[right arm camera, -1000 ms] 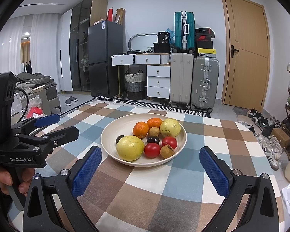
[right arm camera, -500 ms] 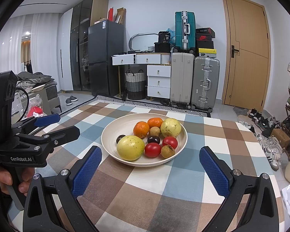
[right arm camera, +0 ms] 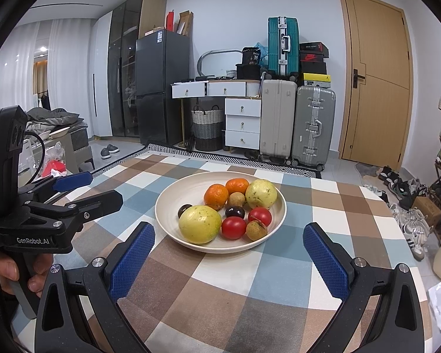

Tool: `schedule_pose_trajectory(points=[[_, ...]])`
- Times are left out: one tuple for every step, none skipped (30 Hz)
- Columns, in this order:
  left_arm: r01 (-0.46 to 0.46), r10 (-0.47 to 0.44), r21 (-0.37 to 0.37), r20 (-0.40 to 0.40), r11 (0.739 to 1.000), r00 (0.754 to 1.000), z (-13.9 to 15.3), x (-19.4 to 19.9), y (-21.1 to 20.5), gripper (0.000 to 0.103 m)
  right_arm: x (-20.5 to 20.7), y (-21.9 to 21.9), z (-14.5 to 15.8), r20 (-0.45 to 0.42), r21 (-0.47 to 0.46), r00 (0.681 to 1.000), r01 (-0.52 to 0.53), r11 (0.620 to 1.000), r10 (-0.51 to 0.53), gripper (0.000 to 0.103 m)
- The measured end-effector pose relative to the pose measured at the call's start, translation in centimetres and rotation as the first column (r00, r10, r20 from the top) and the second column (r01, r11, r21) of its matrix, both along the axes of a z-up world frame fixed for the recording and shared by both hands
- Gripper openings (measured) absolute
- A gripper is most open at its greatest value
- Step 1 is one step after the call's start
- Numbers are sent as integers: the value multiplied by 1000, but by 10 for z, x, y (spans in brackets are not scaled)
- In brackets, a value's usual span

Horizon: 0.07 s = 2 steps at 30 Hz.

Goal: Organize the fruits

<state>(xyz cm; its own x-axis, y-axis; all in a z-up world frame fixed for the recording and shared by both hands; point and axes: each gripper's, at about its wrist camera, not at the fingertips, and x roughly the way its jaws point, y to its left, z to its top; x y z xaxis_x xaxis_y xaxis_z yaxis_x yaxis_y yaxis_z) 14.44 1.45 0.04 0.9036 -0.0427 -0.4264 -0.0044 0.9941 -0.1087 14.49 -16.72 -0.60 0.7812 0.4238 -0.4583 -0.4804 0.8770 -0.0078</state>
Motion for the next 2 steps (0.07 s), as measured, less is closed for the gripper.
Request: schedule_pose_trajectory(points=[[-1,1,1,-1,1000,1000,0,0,0,102,0,0,-1,-1,-2,1000,-2,1000,2,103],[0,0,2,-1,1000,1000,0,0,0,102,1,1,-1,-2,-3,1000,-4,1000,4,103]])
